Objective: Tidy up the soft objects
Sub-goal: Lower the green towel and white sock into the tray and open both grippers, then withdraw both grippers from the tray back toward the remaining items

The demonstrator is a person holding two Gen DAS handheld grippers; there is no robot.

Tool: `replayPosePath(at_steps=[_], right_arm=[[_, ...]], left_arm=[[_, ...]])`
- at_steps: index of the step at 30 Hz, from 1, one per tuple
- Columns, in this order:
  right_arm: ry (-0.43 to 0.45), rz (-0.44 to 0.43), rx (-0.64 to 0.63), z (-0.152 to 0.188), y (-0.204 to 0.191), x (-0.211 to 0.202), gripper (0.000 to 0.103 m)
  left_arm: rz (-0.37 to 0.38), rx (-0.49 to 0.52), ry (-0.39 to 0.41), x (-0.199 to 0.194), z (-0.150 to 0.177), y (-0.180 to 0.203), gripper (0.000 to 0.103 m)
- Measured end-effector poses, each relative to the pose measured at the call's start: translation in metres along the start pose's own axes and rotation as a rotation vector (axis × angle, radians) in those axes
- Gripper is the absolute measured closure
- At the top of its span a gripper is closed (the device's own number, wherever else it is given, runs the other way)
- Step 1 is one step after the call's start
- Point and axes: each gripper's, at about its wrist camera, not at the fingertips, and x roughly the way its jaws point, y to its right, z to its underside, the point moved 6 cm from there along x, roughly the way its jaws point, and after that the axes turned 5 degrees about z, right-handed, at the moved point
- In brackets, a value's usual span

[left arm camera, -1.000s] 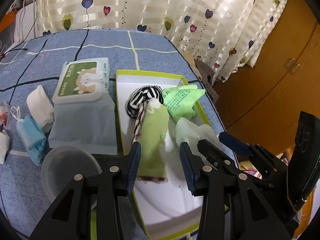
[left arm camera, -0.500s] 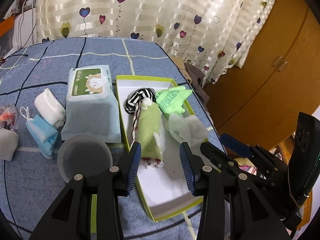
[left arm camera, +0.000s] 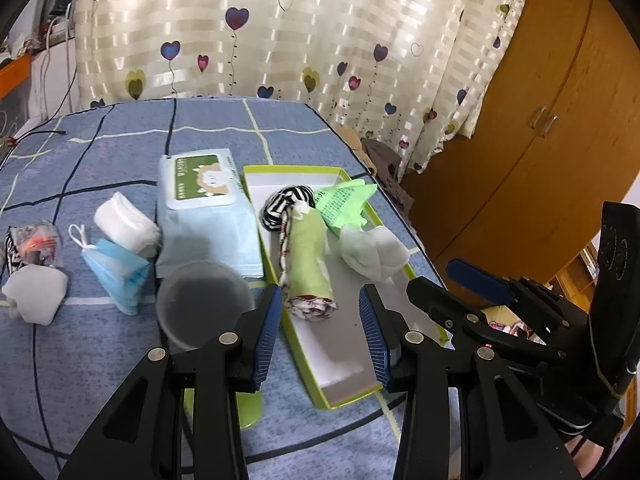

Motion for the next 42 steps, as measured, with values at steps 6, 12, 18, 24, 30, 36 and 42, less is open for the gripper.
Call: replayPosePath(at_steps=[6, 12, 18, 24, 30, 36, 42], right_arm=[[0.014, -0.009, -0.022, -0.002, -0.017, -0.009, 0.055], [0.026, -0.025, -0.045, -0.003, -0.036, -0.017, 0.053], [0.037, -0.039, -0.072, -0.005, -0.055, -0.024, 0.052], [0.052, -0.061, -0.097, -0.006, -0.073, -0.031, 0.052], [0.055, -0.079, -0.116, -0.006, -0.086, -0.034, 0.052], [0.063, -0.096, -0.138, -0.008, -0.1, -0.037, 0.052], [0.062, -0.114, -0.166, -0.009, -0.117, -0.036, 0.052]], left_arm=[[-0.014, 0.0, 0.02, -0.015, 0.005, -0.011, 0.061], [-0.014, -0.005, 0.046, -0.031, 0.009, -0.021, 0.061], [-0.019, -0.024, 0.07, -0.046, 0.013, -0.034, 0.061], [-0.029, -0.013, 0.096, -0.061, 0.016, -0.038, 0.061], [-0.051, -0.019, 0.119, -0.074, 0.019, -0.046, 0.061], [-0.069, -0.023, 0.138, -0.085, 0.02, -0.053, 0.061], [-0.089, -0.04, 0.15, -0.093, 0.024, -0.066, 0.061]])
